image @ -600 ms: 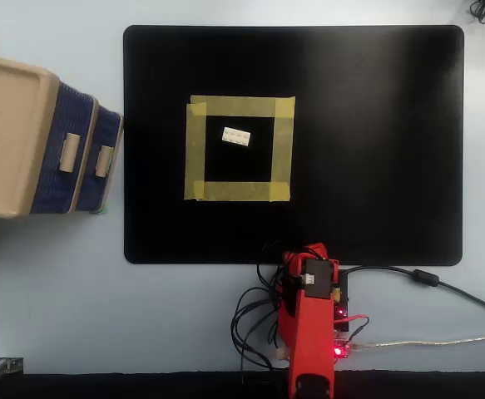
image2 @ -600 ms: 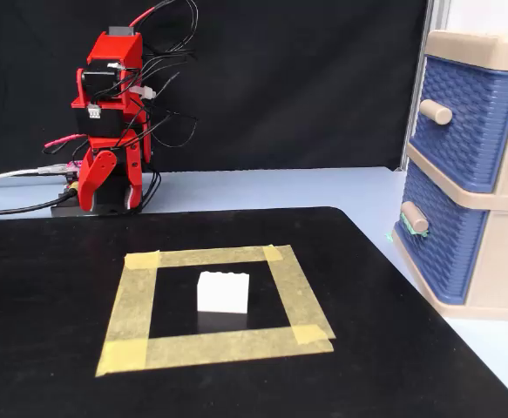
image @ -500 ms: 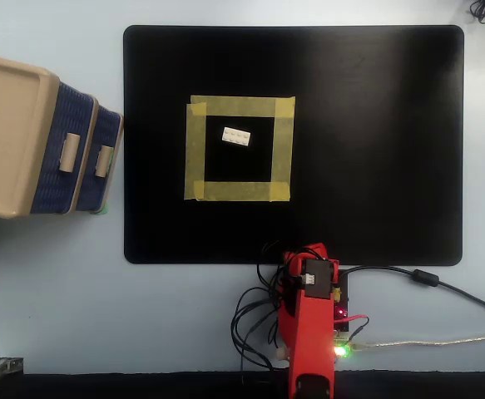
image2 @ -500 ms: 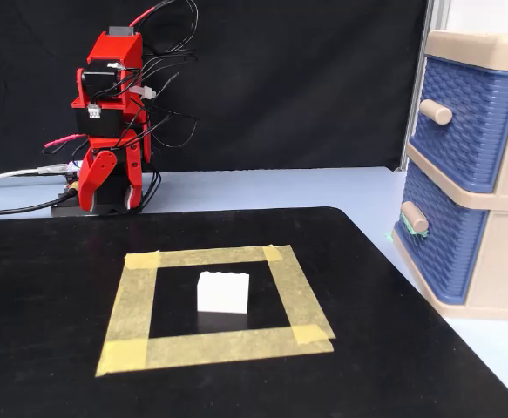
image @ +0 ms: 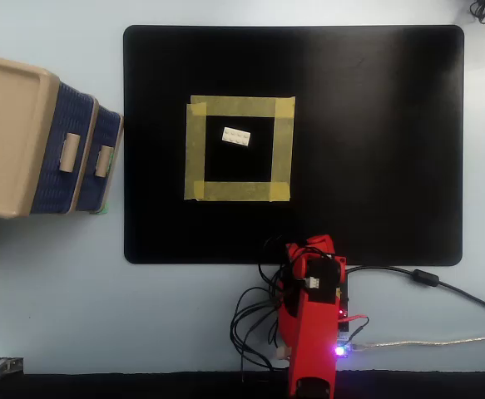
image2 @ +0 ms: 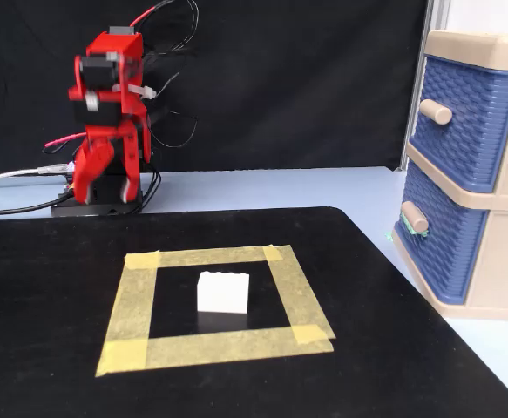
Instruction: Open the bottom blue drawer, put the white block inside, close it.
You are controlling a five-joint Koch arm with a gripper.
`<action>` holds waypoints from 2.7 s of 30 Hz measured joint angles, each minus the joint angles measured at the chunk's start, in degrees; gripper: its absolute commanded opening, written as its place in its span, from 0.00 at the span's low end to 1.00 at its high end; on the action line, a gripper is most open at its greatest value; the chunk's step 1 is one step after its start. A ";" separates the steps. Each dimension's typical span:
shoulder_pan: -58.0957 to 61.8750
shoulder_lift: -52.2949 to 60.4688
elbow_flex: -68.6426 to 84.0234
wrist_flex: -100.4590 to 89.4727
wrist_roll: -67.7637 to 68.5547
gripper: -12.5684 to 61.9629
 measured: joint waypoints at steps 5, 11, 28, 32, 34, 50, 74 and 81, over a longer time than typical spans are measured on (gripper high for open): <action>-7.82 -0.18 -19.07 -2.29 -5.54 0.62; -38.14 -6.77 -11.43 -30.15 -47.72 0.62; -59.85 -66.45 -13.27 -142.12 -100.37 0.62; -61.70 -74.18 -20.74 -142.91 -100.37 0.62; -62.40 -78.22 -26.19 -142.91 -100.46 0.62; -64.86 -87.10 -36.56 -142.21 -100.55 0.27; -54.76 -55.20 13.97 -143.09 -100.99 0.63; -50.10 -25.31 18.11 -111.88 -94.13 0.62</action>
